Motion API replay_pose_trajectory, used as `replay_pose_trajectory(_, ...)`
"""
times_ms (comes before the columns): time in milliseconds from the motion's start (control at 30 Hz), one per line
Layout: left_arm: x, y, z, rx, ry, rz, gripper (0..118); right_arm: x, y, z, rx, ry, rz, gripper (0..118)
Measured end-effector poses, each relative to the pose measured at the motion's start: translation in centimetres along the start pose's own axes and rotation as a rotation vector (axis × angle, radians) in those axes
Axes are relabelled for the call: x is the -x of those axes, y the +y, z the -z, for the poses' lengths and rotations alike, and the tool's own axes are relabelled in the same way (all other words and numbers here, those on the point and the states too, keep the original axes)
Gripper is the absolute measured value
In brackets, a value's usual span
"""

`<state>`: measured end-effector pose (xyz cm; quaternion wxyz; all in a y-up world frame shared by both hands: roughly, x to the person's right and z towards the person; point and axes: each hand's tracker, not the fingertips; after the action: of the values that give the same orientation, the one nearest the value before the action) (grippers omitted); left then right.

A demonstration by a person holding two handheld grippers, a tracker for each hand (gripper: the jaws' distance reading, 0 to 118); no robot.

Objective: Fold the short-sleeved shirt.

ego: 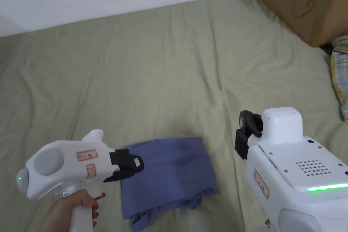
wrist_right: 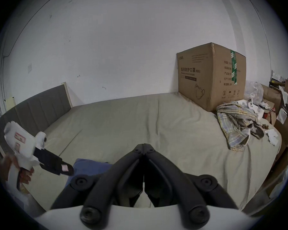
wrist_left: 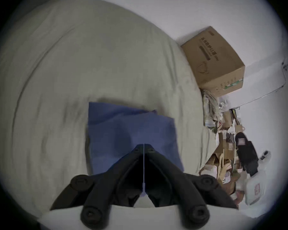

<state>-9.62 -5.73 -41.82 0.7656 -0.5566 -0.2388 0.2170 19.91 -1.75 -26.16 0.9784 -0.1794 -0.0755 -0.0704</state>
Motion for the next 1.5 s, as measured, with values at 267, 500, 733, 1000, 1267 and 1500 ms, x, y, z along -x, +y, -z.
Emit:
replay_pose_trajectory(267,-4.6,-1.6,6.5,0.118,-0.023,0.103,0,-0.3,-0.3,0.3,0.024,-0.008,-0.022,0)
replay_pose_trajectory(500,-10.4,-3.0,11.7,0.201,-0.004,0.241,0,-1.3,-0.5,0.1,0.029,-0.033,-0.01,1)
replay_pose_trajectory(733,-11.5,-4.3,10.4,0.207,-0.063,0.309,0,-2.1,-0.3,-0.4,0.038,-0.06,0.003,1)
replay_pose_trajectory(1000,-7.1,-2.4,0.0,-0.011,-0.192,0.216,0,1.7,3.6,0.7,0.156,0.095,-0.068,1)
replay_pose_trajectory(1267,3.4,-3.9,-7.7,-0.171,-0.16,0.041,0,8.1,2.0,8.5,0.476,0.217,-0.128,0)
replay_pose_trajectory(1500,8.7,-5.5,-8.2,-0.166,-0.153,-0.029,0,10.6,-4.6,13.6,0.757,0.167,-0.213,1)
